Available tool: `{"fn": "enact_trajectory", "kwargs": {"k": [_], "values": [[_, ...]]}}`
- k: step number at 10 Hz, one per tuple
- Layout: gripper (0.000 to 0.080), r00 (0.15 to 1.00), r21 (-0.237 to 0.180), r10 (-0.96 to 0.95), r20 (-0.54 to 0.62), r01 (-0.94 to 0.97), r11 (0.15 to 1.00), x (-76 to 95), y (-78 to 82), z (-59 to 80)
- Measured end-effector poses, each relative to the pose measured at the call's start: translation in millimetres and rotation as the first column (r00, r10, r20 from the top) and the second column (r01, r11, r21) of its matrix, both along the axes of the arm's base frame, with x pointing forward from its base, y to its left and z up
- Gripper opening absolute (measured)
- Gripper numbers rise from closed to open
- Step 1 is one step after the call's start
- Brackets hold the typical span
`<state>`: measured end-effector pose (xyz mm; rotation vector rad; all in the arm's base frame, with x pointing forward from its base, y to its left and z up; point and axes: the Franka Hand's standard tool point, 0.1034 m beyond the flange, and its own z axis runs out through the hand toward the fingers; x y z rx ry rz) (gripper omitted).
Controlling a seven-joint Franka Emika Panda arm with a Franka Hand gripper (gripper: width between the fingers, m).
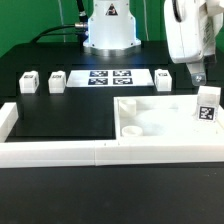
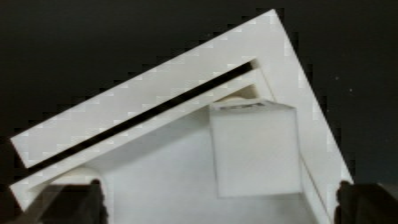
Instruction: Assemble square table
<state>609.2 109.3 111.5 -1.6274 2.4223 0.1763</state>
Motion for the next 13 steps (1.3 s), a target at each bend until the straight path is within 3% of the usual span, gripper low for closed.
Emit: {"fn": "enact_trajectory", "kwargs": {"k": [3,8,11,13], "values": [[0.0648,0.963,-0.029,0.268,0.033,-0.267,0.963,-16.8,6.9,14.1],[0.0648,0.805,-0.098,0.587,0.089,-0.580,0.809,-17.0,3.4,10.0],[0.0648,0.644,-0.118,0.762,0.067,-0.753,0.647,-65.7,8.7,-9.2],[0.0648,0.505,-0.153,0.863,-0.005,-0.853,0.499,-80.2,18.4,-20.4]]}}
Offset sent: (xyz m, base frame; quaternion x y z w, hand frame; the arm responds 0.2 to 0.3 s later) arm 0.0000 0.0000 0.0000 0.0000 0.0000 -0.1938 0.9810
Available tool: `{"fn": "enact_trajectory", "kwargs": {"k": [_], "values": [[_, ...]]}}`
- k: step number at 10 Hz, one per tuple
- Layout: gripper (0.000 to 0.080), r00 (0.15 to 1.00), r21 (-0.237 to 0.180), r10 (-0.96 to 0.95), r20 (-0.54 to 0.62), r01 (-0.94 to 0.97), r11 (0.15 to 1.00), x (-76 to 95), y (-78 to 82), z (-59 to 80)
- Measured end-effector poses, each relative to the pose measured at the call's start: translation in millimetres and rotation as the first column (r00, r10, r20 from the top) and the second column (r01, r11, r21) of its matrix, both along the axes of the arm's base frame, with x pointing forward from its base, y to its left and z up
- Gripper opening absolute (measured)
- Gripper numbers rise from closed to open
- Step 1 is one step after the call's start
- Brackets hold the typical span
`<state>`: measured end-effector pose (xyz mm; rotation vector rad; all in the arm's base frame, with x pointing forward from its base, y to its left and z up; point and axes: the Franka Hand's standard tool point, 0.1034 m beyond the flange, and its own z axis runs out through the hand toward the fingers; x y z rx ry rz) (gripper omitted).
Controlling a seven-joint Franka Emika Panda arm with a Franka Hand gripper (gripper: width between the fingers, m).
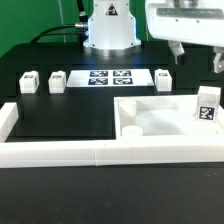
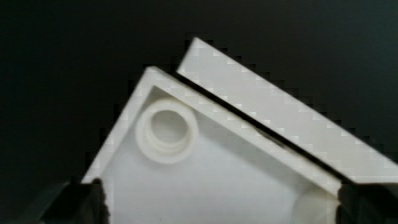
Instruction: Assemble square table
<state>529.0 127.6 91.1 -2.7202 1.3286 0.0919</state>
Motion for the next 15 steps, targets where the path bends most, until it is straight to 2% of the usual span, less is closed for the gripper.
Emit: {"fn": "enact_trajectory", "kwargs": {"k": [5,7,8,11,13,14,15], "values": [[0.0648,0.937,-0.012,0.348,0.040,-0.347,0.938,-1.8,-3.9,-1.5],[0.0648,0.812,-0.028,0.582,0.048,-0.581,0.813,-30.3,-7.9,-13.6],[0.0648,0.761,-0.039,0.648,0.041,-0.647,0.762,-34.8,-10.3,-14.0],[0.0648,0.637,-0.048,0.769,0.056,-0.768,0.639,-33.0,-13.0,-14.6],[0.0648,0.627,-0.023,0.778,0.039,-0.778,0.628,-37.9,-13.9,-16.4],[0.0648,0.624,-0.012,0.781,0.009,-0.781,0.624,-48.4,-15.4,-23.4],[0.0648,0.592,0.036,0.802,-0.076,-0.803,0.595,-68.3,-18.9,-33.0]]}}
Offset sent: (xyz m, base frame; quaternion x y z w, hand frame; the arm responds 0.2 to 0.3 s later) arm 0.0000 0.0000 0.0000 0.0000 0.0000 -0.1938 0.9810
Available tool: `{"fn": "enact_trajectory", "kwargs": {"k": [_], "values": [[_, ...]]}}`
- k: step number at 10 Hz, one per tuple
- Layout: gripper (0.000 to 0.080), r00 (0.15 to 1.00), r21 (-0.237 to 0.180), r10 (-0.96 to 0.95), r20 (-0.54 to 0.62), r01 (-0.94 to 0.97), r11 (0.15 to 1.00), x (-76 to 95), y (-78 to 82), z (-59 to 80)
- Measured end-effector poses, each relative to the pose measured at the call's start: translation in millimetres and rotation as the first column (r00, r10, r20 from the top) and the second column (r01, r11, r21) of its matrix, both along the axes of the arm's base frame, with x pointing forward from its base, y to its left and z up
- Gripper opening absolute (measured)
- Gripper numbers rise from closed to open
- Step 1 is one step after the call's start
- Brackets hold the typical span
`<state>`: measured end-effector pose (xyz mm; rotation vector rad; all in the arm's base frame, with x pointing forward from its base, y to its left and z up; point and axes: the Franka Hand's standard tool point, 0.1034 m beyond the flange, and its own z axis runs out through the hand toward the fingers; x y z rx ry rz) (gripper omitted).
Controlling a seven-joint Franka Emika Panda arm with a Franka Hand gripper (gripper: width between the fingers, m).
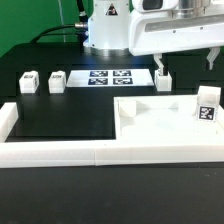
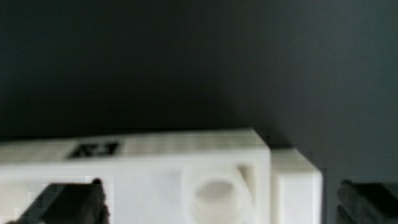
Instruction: Assemble square table
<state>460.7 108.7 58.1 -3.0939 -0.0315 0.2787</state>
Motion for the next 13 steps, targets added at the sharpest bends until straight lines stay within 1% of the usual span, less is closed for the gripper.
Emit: {"fn": "enact_trajectory", "kwargs": {"k": [1,2,3,4,5,6,7,9,10,12,13], "values": [[0.0648,0.998,-0.011,-0.011,-0.055,0.010,1.000,-10.9,-3.0,-8.5],[0.0648,0.997,-0.019,0.004,-0.082,-0.006,1.000,-20.0,-0.6,-13.6],[0.0648,0.984,-0.017,-0.002,-0.179,-0.001,1.000,-24.4,-1.3,-10.2],[0.0648,0.969,-0.019,-0.009,-0.246,0.004,1.000,-18.7,-2.7,-10.9],[0.0648,0.954,-0.021,-0.012,-0.299,0.006,1.000,-20.4,-3.6,-12.4],[0.0648,0.925,-0.024,-0.016,-0.381,0.008,1.000,-25.8,-5.4,-13.1],[0.0648,0.878,-0.032,-0.026,-0.478,0.013,0.999,-38.7,-10.8,-18.6],[0.0648,0.823,-0.053,-0.047,-0.566,0.020,0.998,-54.8,-11.0,-25.2],[0.0648,0.776,-0.058,-0.052,-0.628,0.020,0.998,-59.3,-13.3,-23.4],[0.0648,0.737,-0.065,-0.061,-0.673,0.023,0.998,-57.3,-17.2,-28.6],[0.0648,0.735,-0.069,-0.071,-0.674,0.033,0.997,-58.4,-17.1,-29.6]]}}
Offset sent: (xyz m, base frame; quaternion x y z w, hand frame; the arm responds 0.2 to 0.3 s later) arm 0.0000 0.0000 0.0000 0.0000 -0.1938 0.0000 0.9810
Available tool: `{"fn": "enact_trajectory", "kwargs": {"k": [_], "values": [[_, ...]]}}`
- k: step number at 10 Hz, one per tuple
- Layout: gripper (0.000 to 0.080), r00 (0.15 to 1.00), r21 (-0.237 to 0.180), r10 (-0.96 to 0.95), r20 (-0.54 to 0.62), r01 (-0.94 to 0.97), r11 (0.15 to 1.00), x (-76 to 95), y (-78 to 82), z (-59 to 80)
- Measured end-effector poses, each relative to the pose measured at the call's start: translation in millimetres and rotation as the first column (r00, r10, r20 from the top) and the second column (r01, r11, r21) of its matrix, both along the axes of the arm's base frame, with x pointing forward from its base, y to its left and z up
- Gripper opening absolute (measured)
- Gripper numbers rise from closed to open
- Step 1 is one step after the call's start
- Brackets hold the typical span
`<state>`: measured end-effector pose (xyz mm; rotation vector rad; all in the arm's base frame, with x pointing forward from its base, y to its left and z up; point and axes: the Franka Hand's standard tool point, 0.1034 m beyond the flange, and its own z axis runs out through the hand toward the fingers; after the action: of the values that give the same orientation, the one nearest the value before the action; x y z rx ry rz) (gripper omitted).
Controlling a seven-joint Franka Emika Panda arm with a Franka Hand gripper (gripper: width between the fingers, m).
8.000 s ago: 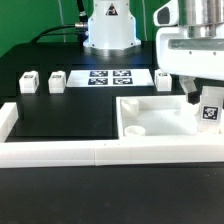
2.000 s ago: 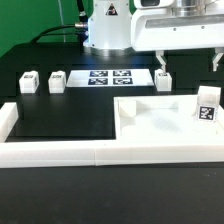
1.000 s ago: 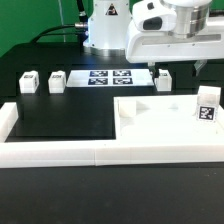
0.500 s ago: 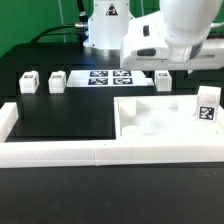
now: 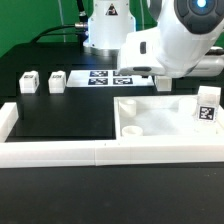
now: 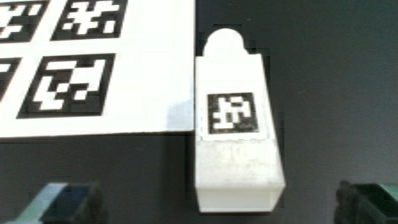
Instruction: Assemble square table
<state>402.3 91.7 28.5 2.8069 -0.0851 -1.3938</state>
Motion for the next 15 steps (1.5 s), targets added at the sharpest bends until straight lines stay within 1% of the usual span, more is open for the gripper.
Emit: {"fn": "enact_trajectory", "kwargs": {"k": [1,3,4,5,6,7,8,9,14,15], "values": [[0.0648,1.000,-0.022,-0.018,-0.003,0.018,1.000,-6.2,0.4,-4.9],[0.0648,1.000,-0.050,-0.027,-0.005,0.027,0.998,-30.4,10.4,-18.8],[0.0648,0.999,-0.057,-0.034,-0.015,0.033,0.998,-38.0,16.1,-21.6],[0.0648,0.999,-0.055,-0.039,-0.020,0.038,0.998,-39.6,17.2,-22.8],[0.0526,0.999,-0.056,-0.043,-0.017,0.042,0.998,-38.2,14.9,-22.6],[0.0526,0.999,-0.056,-0.045,-0.017,0.044,0.997,-38.0,14.2,-22.7],[0.0387,0.999,-0.056,-0.046,-0.017,0.045,0.997,-37.9,13.7,-22.7],[0.0285,0.999,-0.056,-0.047,-0.018,0.046,0.997,-37.8,13.4,-22.6],[0.0287,0.999,-0.056,-0.051,-0.017,0.050,0.997,-37.4,12.1,-22.6],[0.0287,0.999,-0.052,-0.044,-0.021,0.043,0.998,-33.5,8.2,-18.6]]}}
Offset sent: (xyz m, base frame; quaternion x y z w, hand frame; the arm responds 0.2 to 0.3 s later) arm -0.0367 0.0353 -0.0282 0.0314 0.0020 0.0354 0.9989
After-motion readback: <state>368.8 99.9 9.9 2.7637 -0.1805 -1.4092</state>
